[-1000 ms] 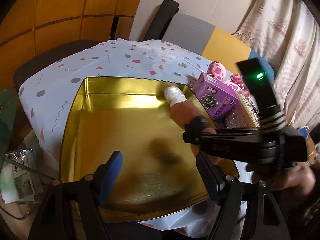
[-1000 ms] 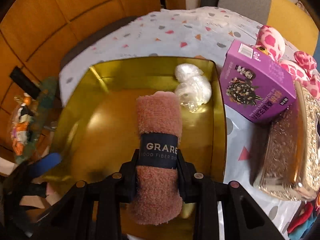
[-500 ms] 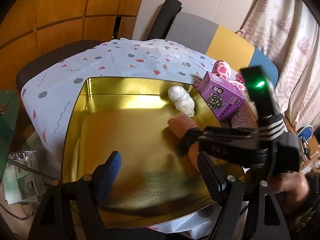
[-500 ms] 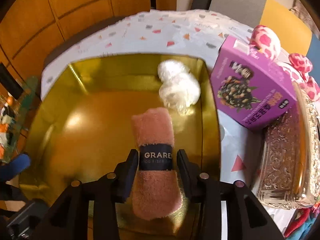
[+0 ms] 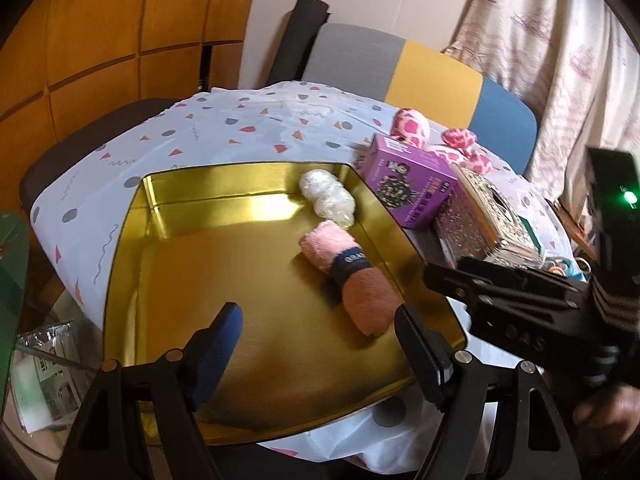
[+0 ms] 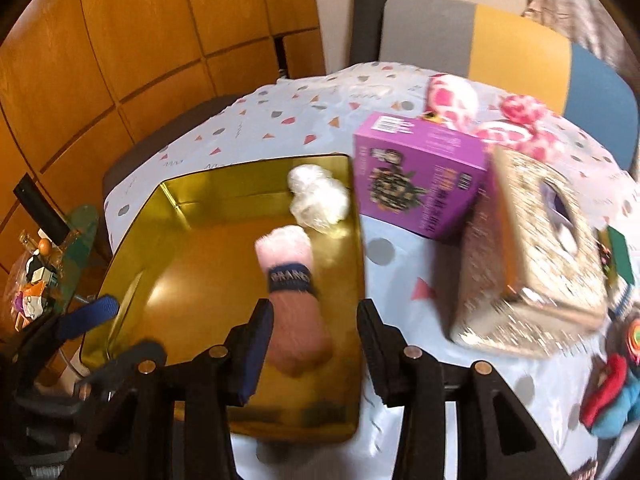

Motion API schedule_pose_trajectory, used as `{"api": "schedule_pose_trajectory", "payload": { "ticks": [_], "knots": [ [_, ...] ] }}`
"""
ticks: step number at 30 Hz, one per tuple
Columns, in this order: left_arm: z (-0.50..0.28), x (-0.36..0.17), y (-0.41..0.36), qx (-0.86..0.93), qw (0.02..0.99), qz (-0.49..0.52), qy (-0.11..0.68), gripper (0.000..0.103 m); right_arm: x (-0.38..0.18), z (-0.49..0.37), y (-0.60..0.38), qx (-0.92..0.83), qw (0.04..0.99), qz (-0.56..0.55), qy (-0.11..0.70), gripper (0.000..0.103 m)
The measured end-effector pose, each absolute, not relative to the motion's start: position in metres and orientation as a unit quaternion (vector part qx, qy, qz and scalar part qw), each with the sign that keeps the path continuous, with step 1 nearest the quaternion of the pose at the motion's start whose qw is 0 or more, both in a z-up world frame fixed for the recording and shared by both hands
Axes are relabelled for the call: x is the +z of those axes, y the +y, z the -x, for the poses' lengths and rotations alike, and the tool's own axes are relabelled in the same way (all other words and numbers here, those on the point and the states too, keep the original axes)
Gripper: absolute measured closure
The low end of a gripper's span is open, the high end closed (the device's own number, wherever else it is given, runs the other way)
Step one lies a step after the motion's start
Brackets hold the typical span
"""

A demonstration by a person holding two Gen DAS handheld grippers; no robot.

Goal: Organize soft objects
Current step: 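Carry the pink towel into the gold tin and open right tool, then reach left tool to the red plush and close on it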

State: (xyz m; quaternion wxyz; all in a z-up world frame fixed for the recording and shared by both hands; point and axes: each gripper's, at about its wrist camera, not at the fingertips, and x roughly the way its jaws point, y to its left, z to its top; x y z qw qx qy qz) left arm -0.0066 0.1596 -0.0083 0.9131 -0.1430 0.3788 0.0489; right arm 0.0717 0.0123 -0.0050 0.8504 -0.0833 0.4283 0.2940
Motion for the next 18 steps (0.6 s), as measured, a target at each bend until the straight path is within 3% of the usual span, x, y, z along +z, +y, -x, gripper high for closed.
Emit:
{"api": "schedule_pose_trajectory", "payload": {
  "ticks": [18],
  "knots": [
    [-0.008,-0.001,0.098,-0.011,0.919,0.076,0.388,0.022,-0.008,-0.04,-0.103,0.194,0.889,0.038,0.414,0.059]
  ]
}}
